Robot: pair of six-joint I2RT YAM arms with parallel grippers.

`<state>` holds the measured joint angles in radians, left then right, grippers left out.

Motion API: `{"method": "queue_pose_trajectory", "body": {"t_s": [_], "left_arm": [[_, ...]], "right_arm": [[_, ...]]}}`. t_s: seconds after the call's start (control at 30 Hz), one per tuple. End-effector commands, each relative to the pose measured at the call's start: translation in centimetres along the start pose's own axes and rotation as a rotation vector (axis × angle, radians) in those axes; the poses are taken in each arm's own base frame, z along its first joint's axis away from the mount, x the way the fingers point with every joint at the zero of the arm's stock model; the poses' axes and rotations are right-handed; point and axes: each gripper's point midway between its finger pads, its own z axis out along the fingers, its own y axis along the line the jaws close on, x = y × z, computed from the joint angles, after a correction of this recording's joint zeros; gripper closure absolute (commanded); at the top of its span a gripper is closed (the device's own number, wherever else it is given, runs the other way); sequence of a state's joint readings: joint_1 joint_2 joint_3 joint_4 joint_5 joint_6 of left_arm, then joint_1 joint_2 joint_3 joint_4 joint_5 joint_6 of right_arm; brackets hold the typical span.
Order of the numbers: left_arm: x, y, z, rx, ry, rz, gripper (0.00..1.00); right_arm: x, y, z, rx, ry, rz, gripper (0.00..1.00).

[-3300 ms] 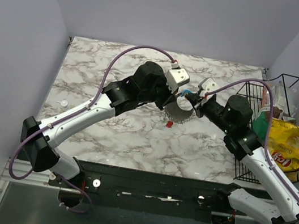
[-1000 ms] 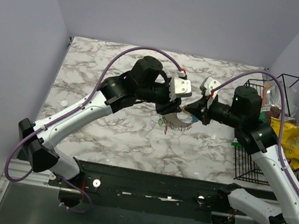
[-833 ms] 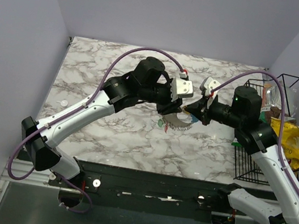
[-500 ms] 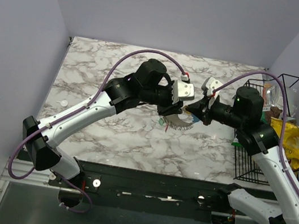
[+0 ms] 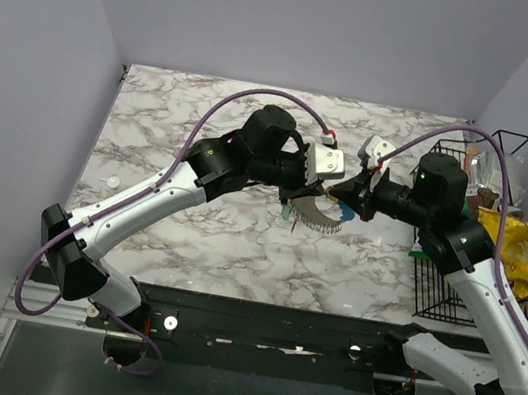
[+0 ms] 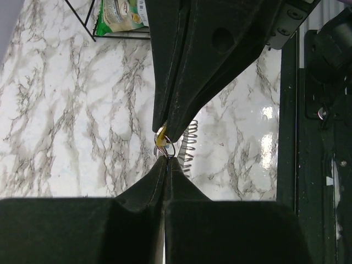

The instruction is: Remove the keys from the keyring

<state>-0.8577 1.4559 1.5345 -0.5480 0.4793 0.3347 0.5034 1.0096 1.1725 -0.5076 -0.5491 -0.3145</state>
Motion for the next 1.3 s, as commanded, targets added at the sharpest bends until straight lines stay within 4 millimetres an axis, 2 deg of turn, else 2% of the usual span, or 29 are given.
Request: {"method": "queue_pose_trajectory", "body": {"t_s": [0.0,0.2,0.23,0.3,0.63,0.93,1.03,1.27], "left_arm": [[0.1,-0.3,0.5,0.016,-0.001,0.001,1.0],[0.5,-0.5,-0.1,0.015,0.02,0.029,1.0],[0.7,-0.5,-0.2,0.014,0.025,0.035,1.0],[0.6,-0.7,-0.8,0.013,0.026,0.053,1.0],[-0.5,-3.4,-2.6,0.122,-0.02,0.076,1.0],[-1.4,-7.1,-4.7,0.297,-0.078,0.101,1.0],[-2.1,-8.3,-5.1,0.359,-0.109,0.08,1.0],[-2.9,-9.8,-5.0,0.466,-0.152,0.003,1.0]], "right_arm": [[-2.5,0.2,-1.0,-0.003,-0.072,-0.033,0.99],[-2.8,-0.8,-1.7,0.053,-0.045,-0.079,0.99],[-2.1,-0.7,-1.7,0.043,-0.007,-0.087,0.99],[-2.6,-0.8,-2.2,0.043,0.007,-0.105,0.99],[0.0,0.0,-2.8,-0.022,0.154,-0.111,0.99],[1.6,-1.5,-2.9,0.012,0.244,-0.169,0.99],[2.5,-1.2,-2.4,-0.042,0.288,-0.17,0.99],[3.0,2.0,-1.2,-0.236,0.274,-0.154,0.99]]}}
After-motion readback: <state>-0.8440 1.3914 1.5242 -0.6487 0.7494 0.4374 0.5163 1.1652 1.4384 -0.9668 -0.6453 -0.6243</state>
